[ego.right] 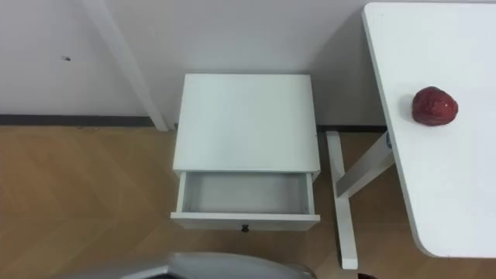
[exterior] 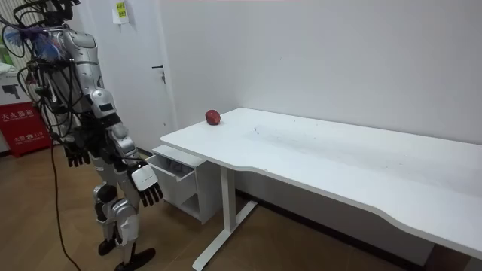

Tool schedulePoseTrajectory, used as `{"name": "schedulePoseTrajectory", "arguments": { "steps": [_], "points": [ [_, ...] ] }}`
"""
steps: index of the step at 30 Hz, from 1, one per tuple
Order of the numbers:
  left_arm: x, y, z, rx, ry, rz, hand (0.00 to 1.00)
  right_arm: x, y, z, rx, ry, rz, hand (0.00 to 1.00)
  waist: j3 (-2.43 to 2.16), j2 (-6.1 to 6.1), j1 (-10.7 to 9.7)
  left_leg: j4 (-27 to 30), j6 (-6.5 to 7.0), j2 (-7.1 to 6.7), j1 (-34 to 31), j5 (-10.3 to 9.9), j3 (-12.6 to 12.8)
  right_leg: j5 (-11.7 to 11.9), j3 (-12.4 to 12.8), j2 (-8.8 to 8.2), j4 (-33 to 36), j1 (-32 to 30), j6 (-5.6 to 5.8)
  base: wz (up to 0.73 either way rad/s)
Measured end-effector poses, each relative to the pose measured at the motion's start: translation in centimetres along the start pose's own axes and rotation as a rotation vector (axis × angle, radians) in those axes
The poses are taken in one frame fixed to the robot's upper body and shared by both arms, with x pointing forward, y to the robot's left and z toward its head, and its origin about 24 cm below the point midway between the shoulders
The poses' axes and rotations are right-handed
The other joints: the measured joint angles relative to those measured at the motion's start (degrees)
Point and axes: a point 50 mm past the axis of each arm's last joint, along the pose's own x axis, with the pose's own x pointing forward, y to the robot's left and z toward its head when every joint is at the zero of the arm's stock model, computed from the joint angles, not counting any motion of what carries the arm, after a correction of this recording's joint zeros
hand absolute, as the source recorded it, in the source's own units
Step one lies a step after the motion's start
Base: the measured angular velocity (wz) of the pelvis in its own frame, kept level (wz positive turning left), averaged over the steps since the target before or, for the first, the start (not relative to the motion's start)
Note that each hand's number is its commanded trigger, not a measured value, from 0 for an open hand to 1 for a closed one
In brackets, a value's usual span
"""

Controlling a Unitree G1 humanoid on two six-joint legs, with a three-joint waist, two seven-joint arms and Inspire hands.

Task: Put apple and close drawer

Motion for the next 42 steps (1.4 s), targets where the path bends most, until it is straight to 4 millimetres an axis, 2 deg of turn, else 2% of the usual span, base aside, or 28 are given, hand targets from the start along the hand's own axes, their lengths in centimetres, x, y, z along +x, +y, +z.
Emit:
{"name": "schedulePoseTrajectory", "arguments": {
  "steps": [5,8,11,13,14,16,17,19,22,25,31,32,34,37,40,41,42],
  "points": [
    [0.0,0.0,0.2,0.001,-0.004,0.0,0.0,0.0,0.0,0.3,0.019,-0.005,-0.008,0.0,0.05,0.06,0.06,0.0,0.0,0.01,-0.04,0.0,0.02,0.0,0.11,0.01,0.05,-0.05,0.0,0.0],
    [0.0,-0.1,0.6,-0.002,-0.014,-0.002,0.0,0.0,0.0,0.5,0.173,-0.001,-0.018,0.0,0.11,0.15,0.0,0.04,0.01,0.05,-0.08,-0.01,0.06,0.01,0.03,0.02,0.04,-0.1,-0.01,0.0],
    [0.1,-0.1,1.1,-0.01,-0.029,-0.001,0.0,0.1,-0.1,0.7,0.399,0.011,-0.029,0.0,0.14,0.29,0.01,0.07,0.04,0.06,-0.09,-0.12,0.19,0.0,0.39,0.07,0.06,-0.13,0.0,-0.01],
    [0.1,0.2,1.2,-0.041,-0.038,0.011,0.0,0.1,-0.6,0.5,0.657,0.025,-0.042,0.0,0.13,0.37,-0.64,0.04,0.05,0.05,0.15,-0.16,0.29,0.01,0.45,0.07,0.05,-0.06,0.0,0.0],
    [0.1,0.3,1.2,-0.05,-0.037,0.015,0.0,0.1,-0.7,0.5,0.72,0.024,-0.045,0.0,0.13,0.37,-0.9,0.03,0.05,0.05,0.34,-0.16,0.39,0.01,0.53,0.08,0.05,-0.05,0.0,-0.05],
    [0.1,0.5,0.7,-0.06,-0.024,0.027,0.0,0.1,-1.3,0.4,0.983,0.027,-0.061,0.0,0.2,0.46,-1.83,-0.35,0.03,0.16,0.99,-0.17,1.43,0.0,1.09,0.14,0.09,0.39,0.0,-0.16],
    [0.1,0.5,0.5,-0.062,-0.02,0.032,0.0,0.1,-1.4,0.3,1.048,0.031,-0.065,0.0,0.15,0.46,-2.17,-0.39,0.0,0.19,1.08,-0.21,1.49,0.0,1.26,0.18,0.1,0.45,0.0,-0.1],
    [0.1,0.8,0.3,-0.091,-0.016,0.044,0.0,0.1,-1.9,0.0,1.308,0.042,-0.085,0.0,0.17,0.4,-3.68,-0.42,0.0,0.19,1.08,-0.26,1.46,0.0,1.63,0.21,0.12,0.28,0.0,-0.06],
    [0.2,1.4,0.1,-0.151,-0.017,0.061,0.0,0.0,-2.9,0.1,1.677,0.044,-0.13,0.0,-0.02,0.05,-4.67,-0.35,0.01,0.29,1.2,-0.29,1.8,-0.09,1.8,0.21,0.87,-0.17,0.03,-0.08],
    [0.2,1.6,0.2,-0.181,-0.018,0.065,0.0,-0.1,-3.9,0.7,1.872,0.022,-0.165,0.0,-0.05,-0.18,-4.92,-0.16,0.02,0.38,1.08,-0.3,2.76,-0.13,2.82,0.29,1.05,-0.65,0.02,-0.14],
    [0.3,2.6,0.5,-0.181,-0.026,0.085,0.0,-0.2,-4.7,2.8,2.002,0.025,-0.179,0.0,0.04,-1.58,-5.15,0.04,0.03,0.53,0.42,-0.3,4.07,-0.65,4.22,0.35,2.84,-2.53,-0.01,-0.11],
    [0.3,2.9,0.7,-0.179,-0.032,0.091,0.0,-0.3,-5.0,3.4,2.036,0.02,-0.178,0.0,-0.1,-1.94,-5.31,0.16,0.03,0.58,-0.11,-0.3,4.24,-0.65,4.28,0.36,2.89,-3.09,-0.01,0.0],
    [0.3,3.3,1.0,-0.177,-0.046,0.102,0.0,-0.5,-5.6,4.1,2.074,0.013,-0.176,0.0,-0.09,-2.34,-5.68,0.24,0.04,0.58,-0.67,-0.29,4.22,-0.64,4.23,0.36,2.88,-3.3,-0.02,0.02],
    [0.3,3.9,1.1,-0.171,-0.059,0.118,0.0,-1.2,-7.2,5.3,2.133,-0.018,-0.205,0.0,-0.2,-2.55,-6.08,0.21,0.05,0.54,-0.84,-0.29,4.23,-0.63,4.16,0.35,2.87,-3.35,-0.01,0.0],
    [0.3,4.3,1.5,-0.171,-0.081,0.129,0.0,-2.7,-10.0,7.3,2.173,-0.122,-0.247,0.0,-0.24,-2.74,-6.49,0.03,0.05,0.52,-1.03,-0.29,4.32,-0.63,4.13,0.34,2.89,-3.81,-0.01,0.0],
    [0.2,4.4,1.7,-0.171,-0.088,0.132,0.0,-3.1,-10.6,7.7,2.177,-0.145,-0.255,0.0,-0.24,-2.39,-6.46,0.06,0.05,0.54,-1.11,-0.29,4.39,-0.63,4.25,0.36,2.94,-3.98,-0.01,-0.05],
    [0.2,4.5,2.0,-0.172,-0.105,0.137,0.0,-3.7,-11.7,8.5,2.187,-0.183,-0.273,0.0,-0.1,-2.49,-6.7,0.07,0.05,0.54,-1.22,-0.29,4.46,-0.62,4.33,0.38,2.96,-4.04,-0.02,-0.03]
  ]
}}
